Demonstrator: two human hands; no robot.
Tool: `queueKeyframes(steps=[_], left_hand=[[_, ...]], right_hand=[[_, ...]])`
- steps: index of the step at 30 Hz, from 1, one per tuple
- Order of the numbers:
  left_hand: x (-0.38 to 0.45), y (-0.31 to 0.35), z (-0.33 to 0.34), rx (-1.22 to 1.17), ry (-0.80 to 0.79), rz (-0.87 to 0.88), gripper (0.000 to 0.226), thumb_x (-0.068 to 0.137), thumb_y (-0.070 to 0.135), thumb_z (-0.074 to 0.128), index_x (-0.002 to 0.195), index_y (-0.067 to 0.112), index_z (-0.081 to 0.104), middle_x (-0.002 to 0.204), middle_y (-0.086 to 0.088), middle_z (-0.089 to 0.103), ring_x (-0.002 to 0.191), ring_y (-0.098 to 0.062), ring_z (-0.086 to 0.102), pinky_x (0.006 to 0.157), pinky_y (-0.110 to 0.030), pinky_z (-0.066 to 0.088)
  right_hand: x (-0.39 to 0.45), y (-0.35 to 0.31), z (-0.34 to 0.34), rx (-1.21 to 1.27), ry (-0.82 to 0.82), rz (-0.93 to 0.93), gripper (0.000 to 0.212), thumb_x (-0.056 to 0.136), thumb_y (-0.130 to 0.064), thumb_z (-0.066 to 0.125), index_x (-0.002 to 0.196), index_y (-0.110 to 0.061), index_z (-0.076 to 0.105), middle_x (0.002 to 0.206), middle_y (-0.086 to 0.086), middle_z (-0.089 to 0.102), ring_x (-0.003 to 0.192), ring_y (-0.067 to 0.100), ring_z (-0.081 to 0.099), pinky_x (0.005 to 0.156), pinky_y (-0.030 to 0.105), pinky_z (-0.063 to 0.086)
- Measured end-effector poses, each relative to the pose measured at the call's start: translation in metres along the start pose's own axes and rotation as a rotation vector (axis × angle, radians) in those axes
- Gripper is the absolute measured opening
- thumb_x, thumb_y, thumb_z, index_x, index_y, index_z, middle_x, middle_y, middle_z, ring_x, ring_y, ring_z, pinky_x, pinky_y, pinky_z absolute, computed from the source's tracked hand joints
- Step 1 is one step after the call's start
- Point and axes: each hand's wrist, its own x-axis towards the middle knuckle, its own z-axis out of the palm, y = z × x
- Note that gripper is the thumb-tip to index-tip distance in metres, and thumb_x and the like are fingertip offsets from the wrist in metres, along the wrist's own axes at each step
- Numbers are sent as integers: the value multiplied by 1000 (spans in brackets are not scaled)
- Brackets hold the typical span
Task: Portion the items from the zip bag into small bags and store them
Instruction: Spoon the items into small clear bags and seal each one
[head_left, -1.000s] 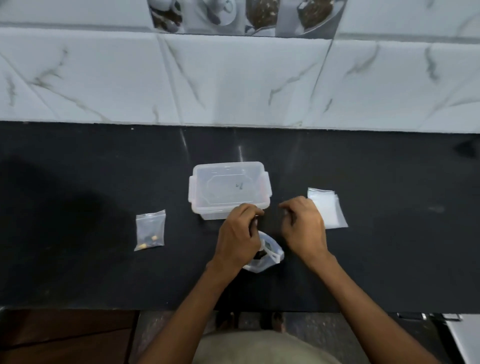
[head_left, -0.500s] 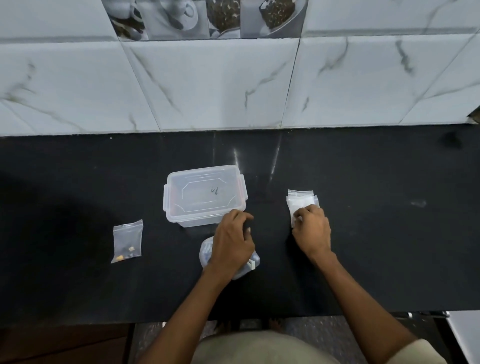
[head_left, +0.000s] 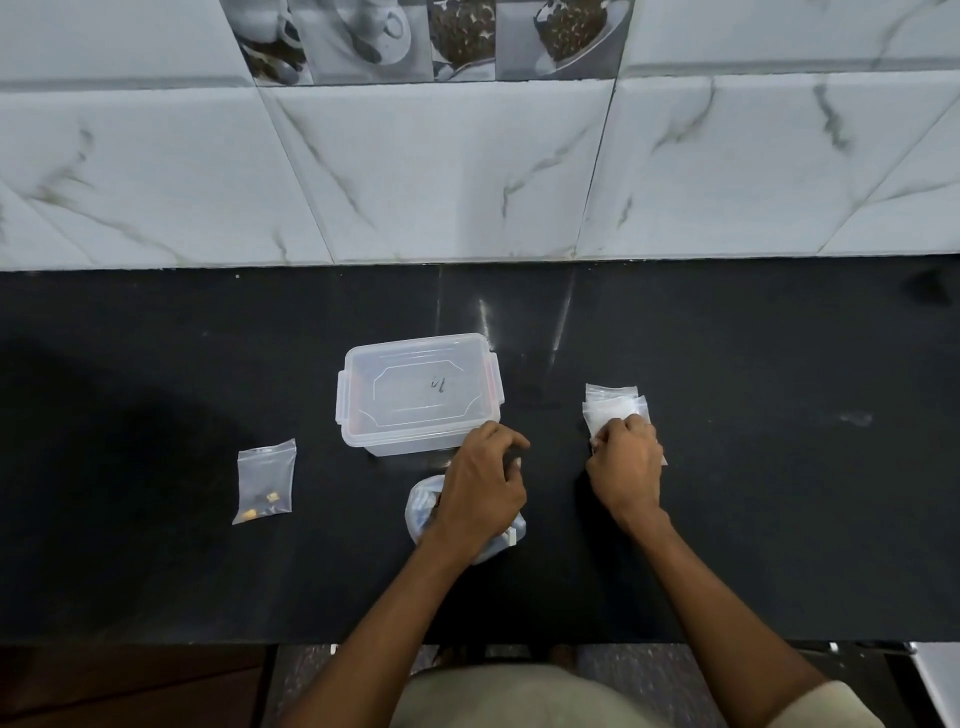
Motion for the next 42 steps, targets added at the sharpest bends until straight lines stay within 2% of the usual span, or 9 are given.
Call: queueKeyframes(steps=[6,11,14,19,22,27,30,35,42], left_hand=[[6,6,4,-57,-22,-14,22,91,2,68,109,15,70,107,2,69,95,-8,64,90,-20,56],[16,30,5,-320,-20,-95,26,95,17,69,120,12,66,104,6,71,90,5,65,80,-8,51],[21,43,2,-369,2,-163,17,95,31,68,104,17,64,92,7,70,84,-2,67,75,-13,55],[23,44,-6,-359,76,-243,20,100,27,62,81,22,63,69,13,62,64,-6,61,63,-15,51],[19,39,-14,-337,106,-234,28,100,22,61,73,17,67,62,12,61,58,-4,59,57,-12,47],[13,30,-31,-377,180,-197,11,91,22,74,81,22,77,67,11,70,66,-12,68,65,-25,59],[8,28,-42,-361,197,-200,7,87,22,79,84,16,80,71,7,73,70,-11,70,69,-22,60],[2,23,-67,-406,255,-239,8,78,14,86,76,11,79,68,4,74,65,-12,70,66,-25,60],[-4,9,-98,-459,316,-279,23,70,3,89,67,21,76,68,8,75,65,-8,70,67,-21,58]], right_hand=[[-15,-8,-16,129,179,-42,4,90,-8,66,88,-10,65,99,6,58,91,23,51,81,41,49],[-39,-28,-30,233,356,-318,10,84,3,68,86,-7,64,88,8,57,79,23,50,67,40,45],[-54,-38,-26,270,382,-437,4,84,0,69,86,-2,65,88,11,59,76,23,50,66,37,43],[-69,-51,-15,324,306,-543,14,88,-16,64,94,-4,69,95,7,66,86,18,54,79,25,44],[-71,-54,-20,380,223,-560,14,83,-16,69,94,-7,68,99,5,65,88,19,56,75,36,48],[-67,-70,-48,481,318,-568,26,79,-7,74,104,-6,68,102,9,62,95,20,57,80,28,49],[-58,-81,-57,410,339,-610,27,80,-5,73,107,-7,72,105,11,61,97,22,56,77,27,50],[-50,-97,-65,365,259,-749,20,77,0,70,95,-8,74,99,8,62,95,19,53,70,31,50],[-46,-119,-65,281,45,-897,16,79,-19,75,95,-17,71,94,-3,65,85,13,47,70,27,44]])
